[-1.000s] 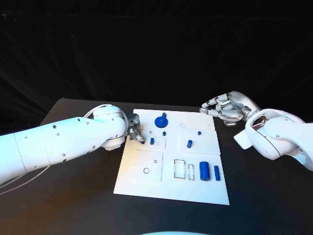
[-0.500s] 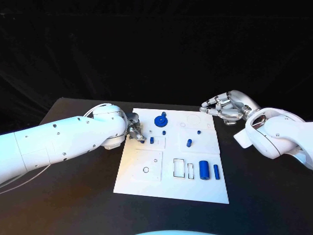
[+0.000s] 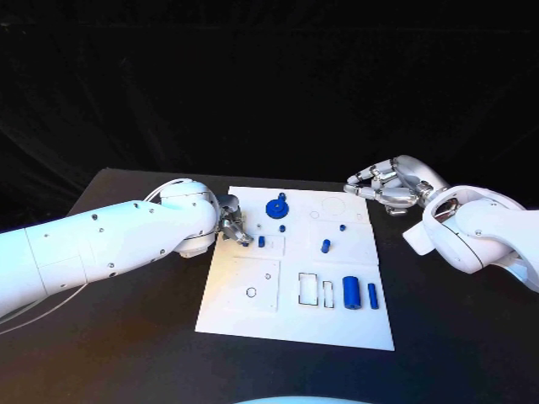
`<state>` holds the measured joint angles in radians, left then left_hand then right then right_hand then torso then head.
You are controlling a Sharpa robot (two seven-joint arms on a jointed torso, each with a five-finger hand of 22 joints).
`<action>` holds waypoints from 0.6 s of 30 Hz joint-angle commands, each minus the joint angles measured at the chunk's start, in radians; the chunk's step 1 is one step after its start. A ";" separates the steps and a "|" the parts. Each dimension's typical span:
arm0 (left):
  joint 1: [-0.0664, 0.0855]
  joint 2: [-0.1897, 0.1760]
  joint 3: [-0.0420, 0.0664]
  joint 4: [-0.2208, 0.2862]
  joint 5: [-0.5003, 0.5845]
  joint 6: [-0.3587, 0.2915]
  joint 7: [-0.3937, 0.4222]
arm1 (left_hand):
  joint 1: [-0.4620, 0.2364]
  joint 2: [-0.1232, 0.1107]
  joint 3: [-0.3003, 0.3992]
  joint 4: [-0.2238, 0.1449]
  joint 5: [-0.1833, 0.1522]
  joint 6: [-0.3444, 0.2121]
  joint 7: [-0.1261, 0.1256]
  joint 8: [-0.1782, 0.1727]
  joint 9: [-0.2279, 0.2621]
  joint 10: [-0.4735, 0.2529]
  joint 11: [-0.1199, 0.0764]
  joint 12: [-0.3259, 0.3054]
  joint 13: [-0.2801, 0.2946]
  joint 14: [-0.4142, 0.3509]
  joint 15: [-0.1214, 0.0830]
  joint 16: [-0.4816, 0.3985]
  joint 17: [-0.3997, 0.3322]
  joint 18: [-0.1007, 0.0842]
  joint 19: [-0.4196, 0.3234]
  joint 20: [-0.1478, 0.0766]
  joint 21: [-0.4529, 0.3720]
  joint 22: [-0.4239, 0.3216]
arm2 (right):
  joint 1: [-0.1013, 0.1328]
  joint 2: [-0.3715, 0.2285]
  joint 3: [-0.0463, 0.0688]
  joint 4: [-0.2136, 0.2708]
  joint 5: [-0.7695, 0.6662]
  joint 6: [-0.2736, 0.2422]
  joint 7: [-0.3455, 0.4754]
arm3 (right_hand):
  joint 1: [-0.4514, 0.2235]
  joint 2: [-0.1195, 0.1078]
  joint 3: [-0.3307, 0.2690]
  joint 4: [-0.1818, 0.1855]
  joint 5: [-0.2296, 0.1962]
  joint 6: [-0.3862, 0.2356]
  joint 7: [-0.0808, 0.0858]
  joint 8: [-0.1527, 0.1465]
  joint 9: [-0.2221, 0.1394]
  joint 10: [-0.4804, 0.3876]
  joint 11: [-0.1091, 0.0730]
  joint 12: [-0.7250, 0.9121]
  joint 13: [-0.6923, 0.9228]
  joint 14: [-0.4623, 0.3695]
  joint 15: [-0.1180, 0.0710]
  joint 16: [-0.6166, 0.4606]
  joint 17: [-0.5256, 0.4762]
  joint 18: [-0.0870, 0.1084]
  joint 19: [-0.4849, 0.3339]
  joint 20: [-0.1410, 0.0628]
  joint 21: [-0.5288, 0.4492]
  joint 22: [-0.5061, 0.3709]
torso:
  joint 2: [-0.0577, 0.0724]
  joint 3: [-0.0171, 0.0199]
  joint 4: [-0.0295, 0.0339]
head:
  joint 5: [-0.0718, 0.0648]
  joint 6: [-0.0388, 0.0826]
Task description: Assemble the parts on the task board
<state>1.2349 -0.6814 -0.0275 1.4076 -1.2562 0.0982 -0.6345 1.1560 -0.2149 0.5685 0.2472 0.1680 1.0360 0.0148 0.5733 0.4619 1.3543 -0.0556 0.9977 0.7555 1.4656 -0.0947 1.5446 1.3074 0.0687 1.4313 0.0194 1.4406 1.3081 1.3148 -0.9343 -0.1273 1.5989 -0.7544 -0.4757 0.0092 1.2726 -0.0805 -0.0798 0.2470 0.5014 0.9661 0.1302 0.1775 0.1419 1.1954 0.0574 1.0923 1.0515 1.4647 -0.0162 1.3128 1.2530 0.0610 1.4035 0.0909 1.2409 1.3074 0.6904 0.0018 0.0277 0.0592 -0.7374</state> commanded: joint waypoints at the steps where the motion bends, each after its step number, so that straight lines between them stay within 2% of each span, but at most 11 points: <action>1: -0.003 0.004 -0.001 -0.001 0.007 0.018 0.000 | -0.010 -0.001 -0.018 0.007 0.003 0.005 0.003 0.000 -0.002 -0.004 0.005 0.003 0.001 0.097 -0.004 0.004 0.235 -0.016 0.006 -0.003 0.003 0.042 | 0.000 0.000 0.000 0.001 -0.010 0.006 0.004 | 0.000 0.012 -0.008 0.000 0.004 0.005 0.005 0.007 -0.002 -0.002 -0.005 0.006 -0.001 0.032 -0.005 -0.003 0.000 0.013 0.002 -0.004 -0.002 0.080 | 0.000 0.0003 0.0001 | 0.001 -0.001; 8: -0.003 0.007 -0.001 -0.013 0.008 0.018 0.000 | -0.019 0.012 -0.104 0.040 0.004 0.012 0.004 -0.005 -0.009 -0.003 0.006 0.007 0.008 0.097 -0.004 0.004 0.235 -0.017 0.009 -0.003 0.005 0.047 | 0.000 0.000 0.000 0.002 -0.011 0.005 0.004 | -0.001 0.012 -0.010 0.002 0.005 0.005 0.005 0.007 -0.002 -0.003 -0.005 0.005 -0.002 0.032 -0.005 -0.004 -0.001 0.014 0.001 -0.004 -0.004 0.079 | 0.000 0.0003 0.0004 | 0.001 0.000; 12: -0.003 0.009 -0.001 -0.023 0.010 0.019 0.000 | -0.032 0.027 -0.148 0.044 0.004 0.013 0.005 -0.010 -0.014 -0.006 0.007 0.005 0.006 0.097 -0.004 0.004 0.235 -0.017 0.010 -0.003 0.006 0.049 | 0.000 -0.001 0.000 0.002 -0.011 0.005 0.004 | -0.002 0.012 -0.011 0.003 0.005 0.004 0.005 0.007 -0.002 -0.003 -0.005 0.004 -0.003 0.032 -0.005 -0.005 -0.003 0.014 0.000 -0.004 -0.005 0.079 | 0.000 0.0004 0.0002 | 0.000 0.002; 18: -0.003 0.010 -0.001 -0.033 0.011 0.019 -0.001 | -0.039 0.034 -0.172 0.045 0.005 0.015 0.005 -0.012 -0.017 -0.007 0.008 0.004 0.005 0.097 -0.003 0.004 0.235 -0.017 0.010 -0.003 0.006 0.049 | 0.000 -0.002 0.000 0.002 -0.012 0.005 0.003 | -0.002 0.012 -0.011 0.003 0.005 0.004 0.005 0.007 -0.002 -0.004 -0.005 0.004 -0.003 0.032 -0.005 -0.005 -0.003 0.014 0.000 -0.004 -0.005 0.079 | 0.000 0.0007 0.0001 | 0.000 0.001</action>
<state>1.2328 -0.6730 -0.0285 1.3768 -1.2516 0.1022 -0.6345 1.1259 -0.1843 0.4005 0.2917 0.1681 1.0493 0.0177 0.5670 0.4460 1.3506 -0.0521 0.9989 0.7623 1.4655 -0.0947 1.5453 1.3074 0.0690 1.4349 0.0158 1.4406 1.3079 1.3148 -0.9358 -0.1273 1.5992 -0.7555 -0.4757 0.0091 1.2686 -0.0766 -0.0826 0.2498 0.5014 0.9661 0.1301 0.1814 0.1411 1.1962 0.0582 1.0923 1.0492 1.4647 -0.0162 1.3128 1.2511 0.0611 1.4035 0.0909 1.2409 1.3074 0.6901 0.0023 0.0280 0.0591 -0.7356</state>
